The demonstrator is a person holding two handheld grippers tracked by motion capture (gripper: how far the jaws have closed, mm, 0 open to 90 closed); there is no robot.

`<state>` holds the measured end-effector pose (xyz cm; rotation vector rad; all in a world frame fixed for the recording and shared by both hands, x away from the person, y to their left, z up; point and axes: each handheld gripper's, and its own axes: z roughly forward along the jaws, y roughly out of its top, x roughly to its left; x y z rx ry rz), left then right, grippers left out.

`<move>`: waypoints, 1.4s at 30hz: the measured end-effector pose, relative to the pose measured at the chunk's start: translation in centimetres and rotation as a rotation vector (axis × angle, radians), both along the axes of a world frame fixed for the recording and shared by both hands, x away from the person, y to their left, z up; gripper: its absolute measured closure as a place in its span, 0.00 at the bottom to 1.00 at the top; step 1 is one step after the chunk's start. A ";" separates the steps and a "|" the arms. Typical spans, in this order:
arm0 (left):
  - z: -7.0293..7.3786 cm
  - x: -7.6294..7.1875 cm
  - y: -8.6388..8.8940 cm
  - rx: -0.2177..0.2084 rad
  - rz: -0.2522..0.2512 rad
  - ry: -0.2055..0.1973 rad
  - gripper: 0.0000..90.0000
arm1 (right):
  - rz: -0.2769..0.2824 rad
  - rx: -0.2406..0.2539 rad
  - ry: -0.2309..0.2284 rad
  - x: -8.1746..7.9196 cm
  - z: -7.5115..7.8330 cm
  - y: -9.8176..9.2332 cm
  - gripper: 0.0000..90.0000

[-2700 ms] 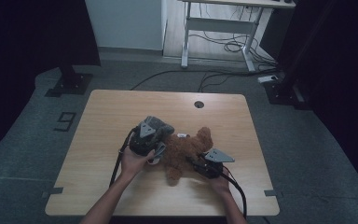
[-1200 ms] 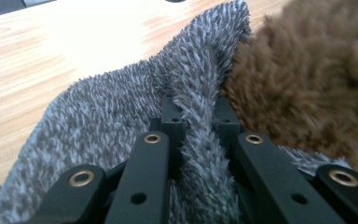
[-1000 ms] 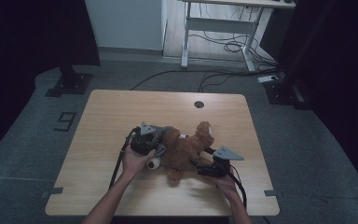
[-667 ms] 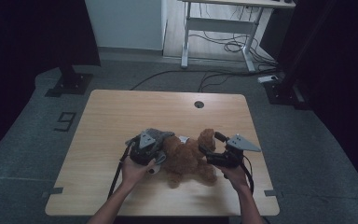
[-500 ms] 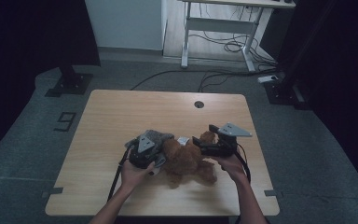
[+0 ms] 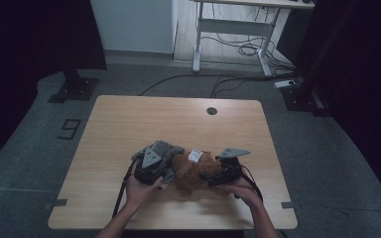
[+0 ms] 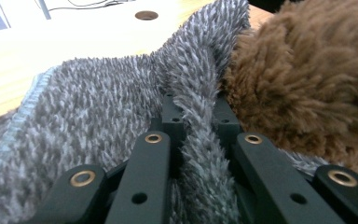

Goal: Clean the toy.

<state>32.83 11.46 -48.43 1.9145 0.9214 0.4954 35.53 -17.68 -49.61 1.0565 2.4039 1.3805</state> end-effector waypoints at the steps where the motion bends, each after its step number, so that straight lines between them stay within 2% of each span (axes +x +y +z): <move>1: 0.0 -0.1 0.0 -0.001 -0.001 -0.001 0.89 | 0.012 0.001 0.003 -0.2 -0.3 0.1 0.00; 4: -0.1 -0.4 0.1 -0.004 -0.005 0.003 0.89 | 0.058 -0.025 -0.010 -0.8 -1.4 1.0 0.03; 6: -0.2 -0.5 0.2 -0.011 -0.005 0.001 0.89 | 0.053 -0.022 -0.048 -1.1 -2.0 1.3 0.16; 8: -0.2 -0.5 0.2 -0.019 -0.002 0.000 0.89 | 0.054 0.010 -0.083 -1.4 -2.3 0.9 0.31; 9: -0.2 -0.6 0.2 -0.020 -0.002 -0.003 0.89 | 0.064 0.019 -0.114 -1.7 -2.3 0.8 0.38; 12: -0.2 -0.6 0.1 -0.029 -0.005 -0.007 0.89 | 0.067 0.025 -0.151 -1.9 -2.2 0.7 0.46; 16: 0.1 -0.3 0.6 -0.090 -0.010 0.009 0.89 | 0.055 0.037 -0.210 -2.1 -1.8 0.8 0.52; 18: 0.3 -0.1 0.7 -0.101 -0.010 0.009 0.90 | 0.047 0.034 -0.240 -2.0 -1.4 1.0 0.54; 21: 1.1 0.5 0.4 -0.082 -0.017 0.000 0.90 | 0.024 0.002 -0.297 -1.7 -0.7 1.3 0.54; 23: 1.7 1.3 0.3 -0.097 -0.024 0.008 0.90 | 0.009 -0.020 -0.344 -1.4 -0.1 1.4 0.54; 25: 2.1 2.3 0.1 -0.119 -0.024 0.019 0.90 | -0.010 -0.059 -0.418 -0.9 0.6 1.2 0.54; 27: 2.2 3.0 -0.4 -0.123 -0.019 0.022 0.90 | -0.032 -0.084 -0.461 -0.4 1.0 1.0 0.53; 29: 2.1 3.4 -0.8 -0.120 -0.020 0.031 0.90 | -0.022 -0.094 -0.473 0.4 1.1 0.6 0.52; 31: 1.9 3.4 -1.0 -0.113 -0.026 0.036 0.89 | -0.005 -0.089 -0.459 0.9 0.5 0.1 0.49; 33: 1.9 3.1 -0.9 -0.104 -0.036 0.038 0.89 | 0.007 -0.073 -0.442 0.9 -0.3 -0.4 0.47; 35: 2.7 2.8 -0.8 -0.116 -0.041 0.031 0.89 | 0.020 -0.056 -0.438 0.4 -1.0 -0.6 0.45; 38: 5.2 2.2 -1.5 -0.119 -0.063 -0.018 0.88 | 0.019 -0.051 -0.428 0.0 -1.5 -0.7 0.44; 40: 7.4 1.8 -2.6 -0.094 -0.097 -0.047 0.88 | 0.011 -0.040 -0.421 0.0 -1.8 -0.9 0.44; 42: 8.8 1.8 -4.0 -0.069 -0.128 -0.049 0.87 | 0.000 -0.027 -0.409 0.0 -2.0 -1.1 0.44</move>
